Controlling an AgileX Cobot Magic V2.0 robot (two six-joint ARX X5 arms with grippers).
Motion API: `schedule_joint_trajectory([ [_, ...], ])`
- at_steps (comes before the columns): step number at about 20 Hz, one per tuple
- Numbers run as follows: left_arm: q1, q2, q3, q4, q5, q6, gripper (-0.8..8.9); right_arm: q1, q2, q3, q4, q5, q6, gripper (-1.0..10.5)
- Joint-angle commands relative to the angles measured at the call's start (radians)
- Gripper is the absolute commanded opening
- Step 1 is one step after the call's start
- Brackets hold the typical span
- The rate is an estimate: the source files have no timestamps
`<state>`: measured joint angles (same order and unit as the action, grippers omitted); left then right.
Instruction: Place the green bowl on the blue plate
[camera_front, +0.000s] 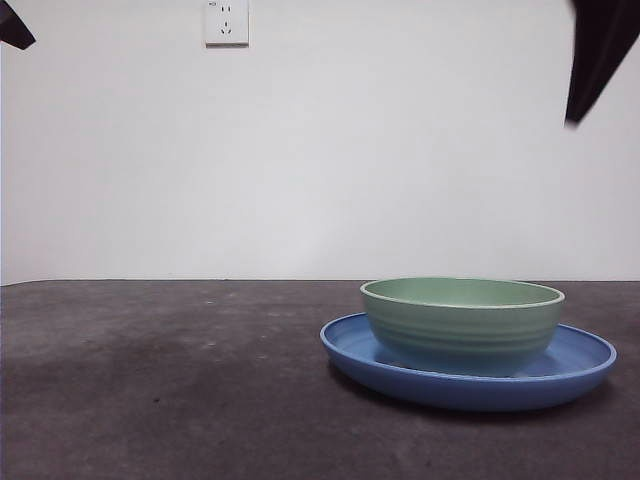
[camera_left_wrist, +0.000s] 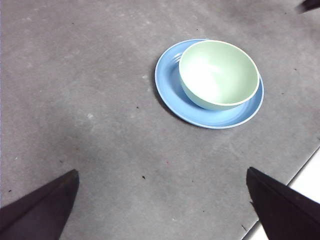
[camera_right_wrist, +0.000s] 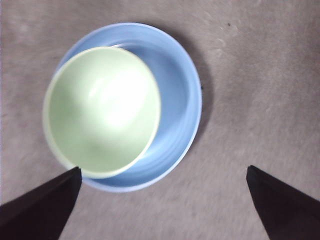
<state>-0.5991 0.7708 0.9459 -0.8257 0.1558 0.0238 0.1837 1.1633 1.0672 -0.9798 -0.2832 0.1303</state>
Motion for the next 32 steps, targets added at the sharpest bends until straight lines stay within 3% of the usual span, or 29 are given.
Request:
schedule_joint_trajectory([
  [1, -0.003, -0.001, 0.011, 0.012, 0.003, -0.010, 7.19, -0.035, 0.117, 0.013, 0.061, -0.006, -0.031, 5.7],
  [4, -0.003, -0.002, 0.011, 0.012, 0.003, -0.009, 7.19, -0.067, 0.243, 0.013, 0.108, -0.005, -0.053, 4.8],
  [8, -0.003, -0.002, 0.011, 0.017, 0.003, -0.009, 7.19, -0.085, 0.378, 0.013, 0.156, -0.008, -0.079, 4.7],
  [12, -0.003, -0.002, 0.011, 0.019, 0.003, -0.009, 7.19, -0.084, 0.452, 0.013, 0.212, -0.035, -0.090, 3.6],
  [22, -0.003, -0.007, 0.011, 0.042, 0.003, -0.014, 7.19, -0.082, 0.540, 0.013, 0.254, -0.092, -0.095, 3.2],
  [24, -0.003, -0.011, 0.011, 0.041, 0.003, -0.014, 7.19, -0.082, 0.559, 0.012, 0.257, -0.143, -0.107, 3.1],
  [32, -0.003, -0.013, 0.011, 0.041, 0.003, -0.014, 7.19, -0.076, 0.577, 0.012, 0.271, -0.162, -0.110, 1.3],
])
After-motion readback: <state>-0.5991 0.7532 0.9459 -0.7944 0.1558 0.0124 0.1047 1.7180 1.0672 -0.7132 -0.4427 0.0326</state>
